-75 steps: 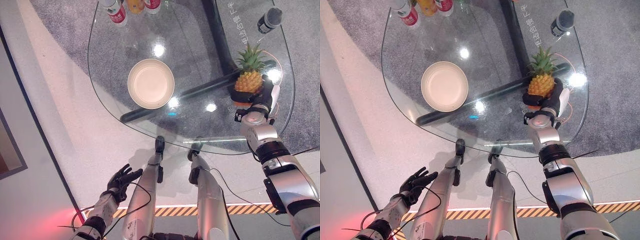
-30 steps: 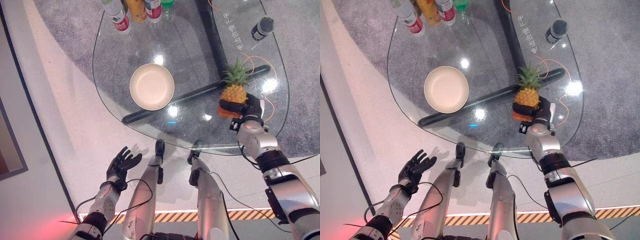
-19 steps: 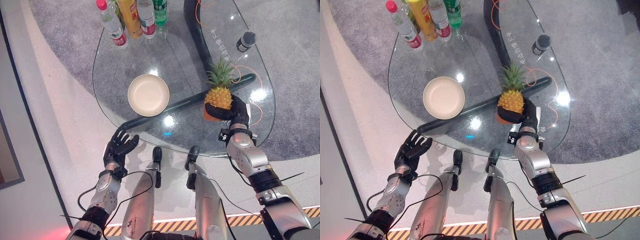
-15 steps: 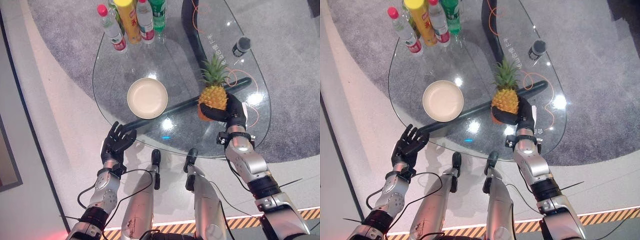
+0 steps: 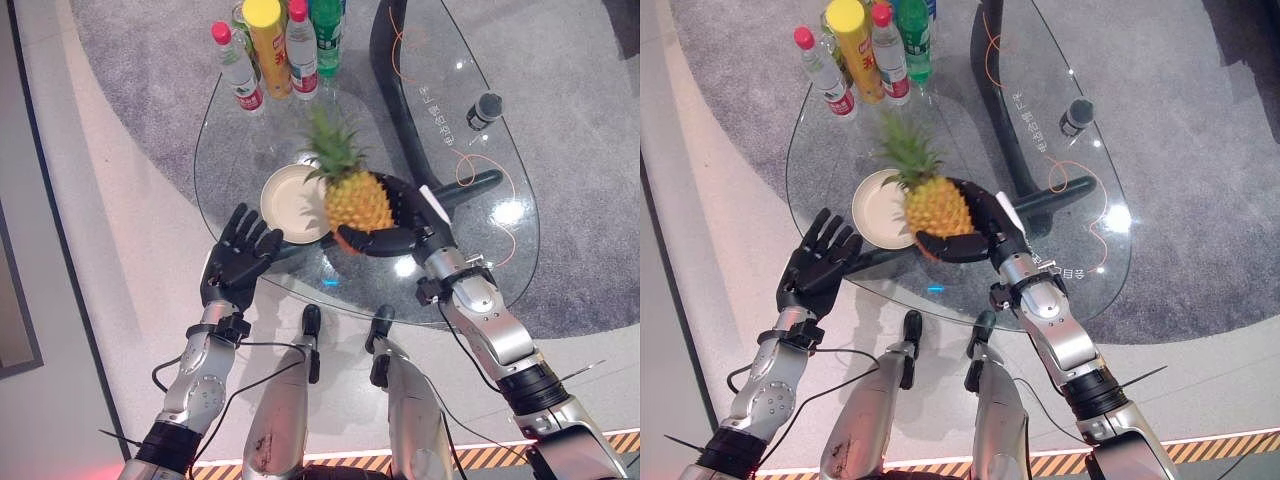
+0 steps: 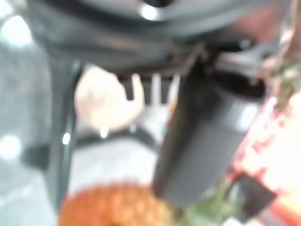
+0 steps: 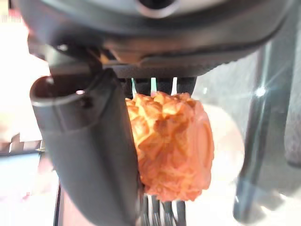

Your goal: Pick up the fruit to the plate

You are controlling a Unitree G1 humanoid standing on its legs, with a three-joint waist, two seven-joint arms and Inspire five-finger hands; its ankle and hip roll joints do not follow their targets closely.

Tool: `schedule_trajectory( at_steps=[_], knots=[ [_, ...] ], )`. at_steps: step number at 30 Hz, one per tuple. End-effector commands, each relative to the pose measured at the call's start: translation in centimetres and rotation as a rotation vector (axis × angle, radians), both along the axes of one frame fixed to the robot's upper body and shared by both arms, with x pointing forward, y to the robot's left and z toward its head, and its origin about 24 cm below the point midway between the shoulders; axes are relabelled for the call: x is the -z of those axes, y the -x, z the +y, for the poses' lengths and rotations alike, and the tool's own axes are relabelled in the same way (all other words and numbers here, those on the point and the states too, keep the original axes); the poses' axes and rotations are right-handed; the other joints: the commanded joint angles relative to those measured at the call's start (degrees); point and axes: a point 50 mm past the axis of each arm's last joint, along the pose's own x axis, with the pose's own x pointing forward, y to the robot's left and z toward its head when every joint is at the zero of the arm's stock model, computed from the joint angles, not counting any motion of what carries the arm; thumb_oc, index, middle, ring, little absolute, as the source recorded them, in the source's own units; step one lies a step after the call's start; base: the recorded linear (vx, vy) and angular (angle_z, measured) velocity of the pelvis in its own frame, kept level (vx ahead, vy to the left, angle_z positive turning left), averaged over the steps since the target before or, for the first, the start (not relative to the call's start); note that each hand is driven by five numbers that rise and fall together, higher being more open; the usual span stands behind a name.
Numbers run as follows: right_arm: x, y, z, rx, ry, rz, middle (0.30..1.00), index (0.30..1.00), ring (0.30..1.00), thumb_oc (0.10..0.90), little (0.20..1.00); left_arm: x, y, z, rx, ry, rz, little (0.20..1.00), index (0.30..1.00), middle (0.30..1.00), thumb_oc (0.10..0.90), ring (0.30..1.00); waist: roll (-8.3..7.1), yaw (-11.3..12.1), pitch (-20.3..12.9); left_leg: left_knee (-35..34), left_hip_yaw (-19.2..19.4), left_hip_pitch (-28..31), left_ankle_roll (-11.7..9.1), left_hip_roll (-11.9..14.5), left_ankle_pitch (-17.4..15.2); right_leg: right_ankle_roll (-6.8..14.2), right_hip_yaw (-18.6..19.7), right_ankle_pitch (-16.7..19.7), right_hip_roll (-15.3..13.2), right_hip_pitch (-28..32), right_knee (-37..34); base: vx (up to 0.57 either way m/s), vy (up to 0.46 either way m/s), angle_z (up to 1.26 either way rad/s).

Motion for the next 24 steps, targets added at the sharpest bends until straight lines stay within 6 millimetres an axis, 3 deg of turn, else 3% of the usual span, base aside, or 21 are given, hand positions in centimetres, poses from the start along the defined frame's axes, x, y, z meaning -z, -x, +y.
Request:
schedule_trajectory(
  at_steps=[1,12,24],
  knots=[
    [-6.5,3.2,2.4,-0.244,-0.075,-0.332,0.300,0.300,0.300,0.100,0.200,-5.2,0.8,-1.8,0.177,0.025,-0.268,0.900,0.900,0.900,0.800,0.900,0.38,0.8,-1.4,2.4,-0.7,2.4,1.0,-3.0,-4.6,2.2,-3.0,-3.0,0.9,3.8,6.3,0.00,0.000,0.00],
    [-4.3,4.3,5.5,-0.442,0.042,-0.244,0.300,0.300,0.300,0.100,0.200,-6.1,1.5,-4.4,0.380,0.008,-0.341,0.900,0.900,0.900,0.800,0.900,1.23,0.9,-1.4,2.6,-1.2,1.6,0.9,-4.0,-4.0,1.9,-2.0,-2.8,0.9,3.7,5.3,0.00,0.006,0.00],
    [-2.7,7.1,8.3,-0.816,0.237,-0.165,0.300,0.300,0.300,0.100,0.200,-6.2,1.8,-4.1,0.380,0.021,-0.355,0.900,0.900,0.900,0.800,0.900,1.23,1.9,-1.4,2.2,-1.8,1.1,0.8,-4.8,-3.2,1.9,-1.4,-2.1,1.2,3.5,4.3,0.00,0.003,0.01]
  ],
)
